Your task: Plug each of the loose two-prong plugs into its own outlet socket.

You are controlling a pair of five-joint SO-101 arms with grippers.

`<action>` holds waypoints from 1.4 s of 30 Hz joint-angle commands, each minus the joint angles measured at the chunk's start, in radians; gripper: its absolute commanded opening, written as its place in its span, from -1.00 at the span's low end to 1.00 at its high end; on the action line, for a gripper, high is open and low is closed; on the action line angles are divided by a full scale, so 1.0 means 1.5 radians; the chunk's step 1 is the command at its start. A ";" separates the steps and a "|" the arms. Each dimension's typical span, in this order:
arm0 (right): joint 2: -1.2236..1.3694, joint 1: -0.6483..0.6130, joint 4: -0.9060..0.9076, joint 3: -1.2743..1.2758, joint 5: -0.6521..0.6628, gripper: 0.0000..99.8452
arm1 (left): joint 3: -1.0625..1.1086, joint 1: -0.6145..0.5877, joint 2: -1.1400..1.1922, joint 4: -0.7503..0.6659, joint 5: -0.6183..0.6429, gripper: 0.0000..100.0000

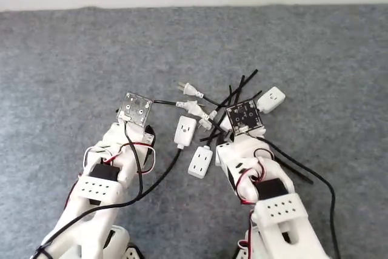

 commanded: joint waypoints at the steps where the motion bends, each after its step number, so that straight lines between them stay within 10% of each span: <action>1: 0.055 0.005 -0.010 -0.059 0.006 -0.98 | -0.003 -0.004 -0.008 -0.018 0.005 -0.84; 42: 0.315 0.002 0.186 -0.235 0.036 -0.98 | -0.003 -0.005 -0.008 -0.018 0.005 -0.84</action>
